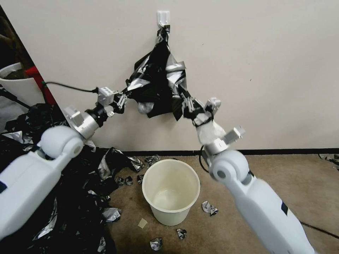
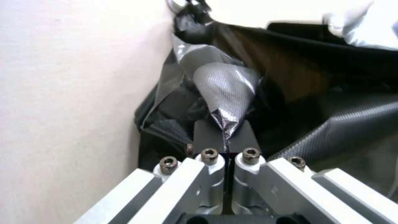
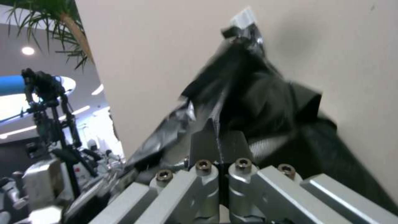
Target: Place a trash bag onto the trash bin.
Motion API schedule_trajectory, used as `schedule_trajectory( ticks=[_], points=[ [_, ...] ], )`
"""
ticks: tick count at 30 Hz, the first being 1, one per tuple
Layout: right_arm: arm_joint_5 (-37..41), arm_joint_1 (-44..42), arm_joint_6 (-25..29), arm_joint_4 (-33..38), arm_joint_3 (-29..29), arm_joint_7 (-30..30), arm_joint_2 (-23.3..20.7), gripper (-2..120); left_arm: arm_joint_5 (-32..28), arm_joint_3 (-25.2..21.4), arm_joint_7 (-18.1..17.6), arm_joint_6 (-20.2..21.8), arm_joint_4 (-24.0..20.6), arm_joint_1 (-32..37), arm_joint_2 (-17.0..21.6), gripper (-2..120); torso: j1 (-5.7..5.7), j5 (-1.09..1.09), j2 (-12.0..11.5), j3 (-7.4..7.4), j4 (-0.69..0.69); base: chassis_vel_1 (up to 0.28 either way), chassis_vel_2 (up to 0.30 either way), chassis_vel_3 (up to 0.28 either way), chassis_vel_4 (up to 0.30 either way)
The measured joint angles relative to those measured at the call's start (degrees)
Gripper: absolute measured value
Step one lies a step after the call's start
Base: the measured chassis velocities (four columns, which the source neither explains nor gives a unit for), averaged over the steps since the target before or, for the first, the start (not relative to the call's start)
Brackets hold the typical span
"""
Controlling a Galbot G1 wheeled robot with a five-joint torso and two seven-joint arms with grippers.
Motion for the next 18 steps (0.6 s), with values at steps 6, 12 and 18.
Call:
schedule_trajectory(
  ticks=[6,12,18],
  points=[
    [-1.32,-8.72,0.41,6.19,1.26,-0.15,-0.24,0,-1.61,-6.33,-1.17,0.08,-5.19,10.65,-4.18,0,0.00,0.00,0.00,0.00,-0.01,0.000,0.000,0.000,0.000],
    [-1.71,-16.66,1.25,12.07,2.57,-0.09,0.42,0,-4.84,-10.35,-4.62,3.11,-14.55,22.71,-9.28,0,0.00,0.00,0.00,-0.01,-0.01,0.000,0.000,0.000,0.000],
    [-1.86,-22.09,-0.25,15.99,2.82,2.81,0.91,0,-5.01,-11.19,-10.24,10.61,-23.04,29.72,-13.83,0,0.00,0.00,0.00,0.00,0.00,0.000,0.000,0.000,0.000]
  ],
)
